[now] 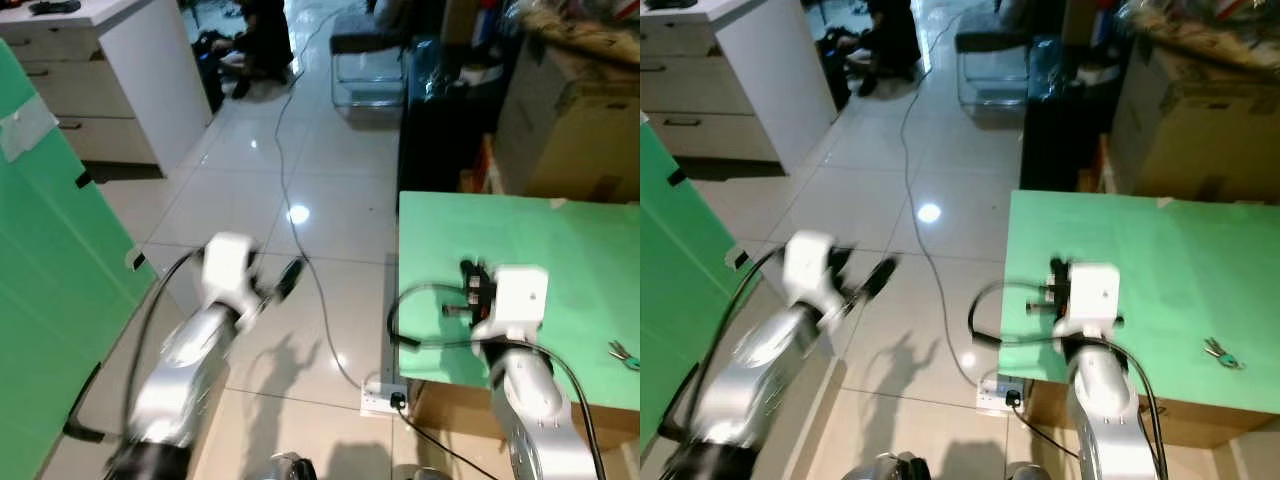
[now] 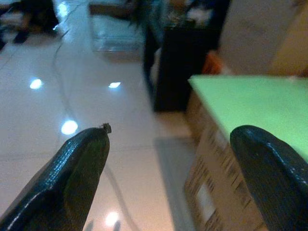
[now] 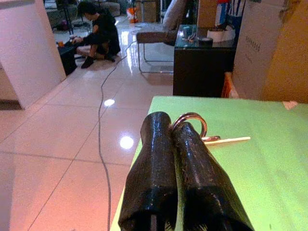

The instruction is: Hang keys on a hook

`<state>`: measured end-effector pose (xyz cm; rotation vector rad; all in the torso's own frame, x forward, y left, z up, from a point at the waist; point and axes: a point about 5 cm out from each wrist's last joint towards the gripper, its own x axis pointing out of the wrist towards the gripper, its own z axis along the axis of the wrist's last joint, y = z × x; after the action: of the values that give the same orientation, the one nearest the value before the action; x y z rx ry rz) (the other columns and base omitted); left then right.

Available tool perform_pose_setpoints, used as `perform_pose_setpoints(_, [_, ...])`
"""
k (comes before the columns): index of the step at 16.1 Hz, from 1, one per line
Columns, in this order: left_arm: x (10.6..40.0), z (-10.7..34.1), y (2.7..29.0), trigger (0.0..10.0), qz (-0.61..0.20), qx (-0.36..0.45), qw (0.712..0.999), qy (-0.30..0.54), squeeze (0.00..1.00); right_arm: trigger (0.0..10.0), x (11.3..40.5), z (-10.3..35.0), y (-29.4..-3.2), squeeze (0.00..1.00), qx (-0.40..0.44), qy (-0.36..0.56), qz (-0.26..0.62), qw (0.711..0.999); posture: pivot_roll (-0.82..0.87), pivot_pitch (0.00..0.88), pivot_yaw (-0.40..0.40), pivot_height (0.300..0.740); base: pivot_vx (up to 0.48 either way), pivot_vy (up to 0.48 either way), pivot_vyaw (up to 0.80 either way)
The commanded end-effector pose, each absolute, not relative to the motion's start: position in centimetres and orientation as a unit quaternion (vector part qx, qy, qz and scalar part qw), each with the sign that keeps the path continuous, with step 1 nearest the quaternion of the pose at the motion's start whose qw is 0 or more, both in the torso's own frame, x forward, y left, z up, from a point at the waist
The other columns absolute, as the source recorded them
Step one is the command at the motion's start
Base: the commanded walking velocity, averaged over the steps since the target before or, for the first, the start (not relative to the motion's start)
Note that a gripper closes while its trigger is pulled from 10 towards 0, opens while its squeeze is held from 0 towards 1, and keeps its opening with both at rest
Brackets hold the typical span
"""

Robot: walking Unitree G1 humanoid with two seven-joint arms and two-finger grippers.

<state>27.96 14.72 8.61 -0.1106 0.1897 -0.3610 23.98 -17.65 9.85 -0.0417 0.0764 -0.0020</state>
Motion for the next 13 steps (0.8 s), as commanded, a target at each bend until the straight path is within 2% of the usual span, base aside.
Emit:
perform_pose_setpoints(1, [27.3, 9.2, 15.5, 10.0, -0.183, -0.036, 0.98, 0.075, 0.0, 0.0, 23.5, 10.1, -17.1, 0.0, -0.009, 0.035, 0.019, 0.999, -0.12, 0.0, 0.099, 0.724, 0.0, 0.0, 0.0])
perform_pose_setpoints(3, [27.1, 9.0, 15.4, 10.0, -0.177, -0.043, 0.981, 0.071, 0.0, 0.0, 23.2, 8.7, -17.2, 0.0, -0.014, 0.059, 0.032, 0.998, -0.11, 0.0, 0.08, 0.724, 0.0, 0.0, 0.39])
perform_pose_setpoints(4, [27.8, 9.4, 14.1, 10.0, -0.184, -0.046, 0.98, 0.055, 0.0, 0.0, 23.8, 8.3, -17.2, 0.0, -0.016, 0.063, 0.037, 0.997, -0.11, 0.0, 0.075, 0.724, 0.0, 0.0, 0.68])
perform_pose_setpoints(8, [27.6, 9.6, 13.7, 10.0, -0.189, -0.055, 0.979, 0.046, 0.0, 0.0, 25.8, 8.9, -17.4, 0.0, -0.008, 0.05, 0.035, 0.998, -0.1, 0.0, 0.065, 0.724, 0.0, 0.0, 0.63])
perform_pose_setpoints(10, [27.2, 9.8, 13.8, 10.0, -0.189, -0.041, 0.981, 0.031, 0.0, 0.0, 26.5, 8.9, -18.3, 0.0, 0.005, 0.049, 0.025, 0.998, -0.08, 0.0, 0.06, 0.724, -0.48, 0.0, 0.6])
perform_pose_setpoints(13, [27.2, 9.2, 13.5, 10.0, -0.188, -0.03, 0.981, 0.036, 0.0, 0.0, 27.2, 8.9, -17.8, 0.0, 0.013, 0.048, 0.032, 0.998, -0.07, 0.0, 0.055, 0.724, -0.48, 0.0, 0.59])
